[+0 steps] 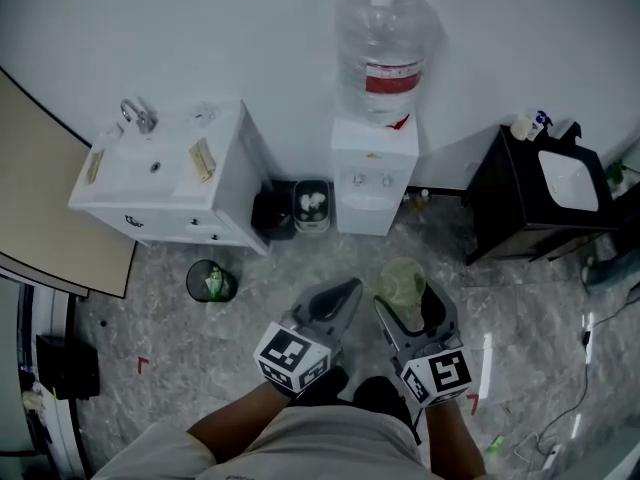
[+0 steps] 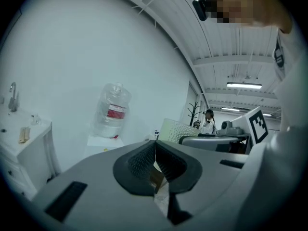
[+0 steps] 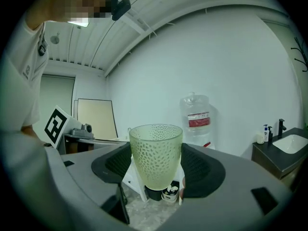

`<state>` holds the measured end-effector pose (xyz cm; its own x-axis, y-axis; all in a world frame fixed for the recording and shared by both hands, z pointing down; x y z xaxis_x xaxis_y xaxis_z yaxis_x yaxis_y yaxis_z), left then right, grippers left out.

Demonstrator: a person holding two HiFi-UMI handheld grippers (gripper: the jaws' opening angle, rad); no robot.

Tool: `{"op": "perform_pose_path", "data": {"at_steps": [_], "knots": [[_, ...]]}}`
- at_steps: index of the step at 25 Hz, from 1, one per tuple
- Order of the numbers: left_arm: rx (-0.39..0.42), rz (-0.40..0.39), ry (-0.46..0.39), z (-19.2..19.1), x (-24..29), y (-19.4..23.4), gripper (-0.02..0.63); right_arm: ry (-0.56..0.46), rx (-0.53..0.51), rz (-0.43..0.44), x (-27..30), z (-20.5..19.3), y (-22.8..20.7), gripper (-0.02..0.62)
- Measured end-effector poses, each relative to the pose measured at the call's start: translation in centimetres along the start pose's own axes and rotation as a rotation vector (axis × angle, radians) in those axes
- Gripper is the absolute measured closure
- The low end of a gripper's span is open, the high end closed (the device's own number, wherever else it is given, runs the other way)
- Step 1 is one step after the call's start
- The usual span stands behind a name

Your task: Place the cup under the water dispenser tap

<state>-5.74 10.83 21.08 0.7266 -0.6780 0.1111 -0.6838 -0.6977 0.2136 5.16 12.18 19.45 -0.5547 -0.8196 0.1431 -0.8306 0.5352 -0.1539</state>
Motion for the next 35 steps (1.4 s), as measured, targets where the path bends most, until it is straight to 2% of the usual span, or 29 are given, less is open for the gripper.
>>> {"op": "perform_pose_path", "data": {"at_steps": [9,19,24,27,35], "knots": [[-0.003,0.023,-0.030,0.9,7.4,8.1,0.600,0.013,0.010,-0.012,9.0,-0.6,-6.2,0.284],[-0.026,0.109,-0.040,0.4,18.0,17.6,0.600,0.070,-0.013,0.073,21.3,-2.3,-15.7,0.284],[-0.023,0.163,-0.065,-0.1,21.9,22.5,0.600,0.091,-0.025,0.144,26.5,-5.3,-18.8,0.284],[-0.028,0.188,-0.077,-2.3,23.1,24.9,0.600,0.084,-0.043,0.170,29.3,-9.0,-20.0,0.284],[-0.063,0.204,-0.033,-12.9,25.3,28.7,0.600,0.050,-0.022,0.139,33.7,-19.5,-21.5,0.284]]}}
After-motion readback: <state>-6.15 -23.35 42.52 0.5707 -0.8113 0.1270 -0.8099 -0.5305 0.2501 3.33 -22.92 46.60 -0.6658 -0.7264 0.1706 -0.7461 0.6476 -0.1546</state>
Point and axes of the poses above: the fingertips, and each gripper's own axes: x forward along the fingers, y to its left, z out of its top, the point moved 4 cm from there along -x, backward along the fingers, and after that the axes turned 3 degrees about x, right-handed, at the moved point
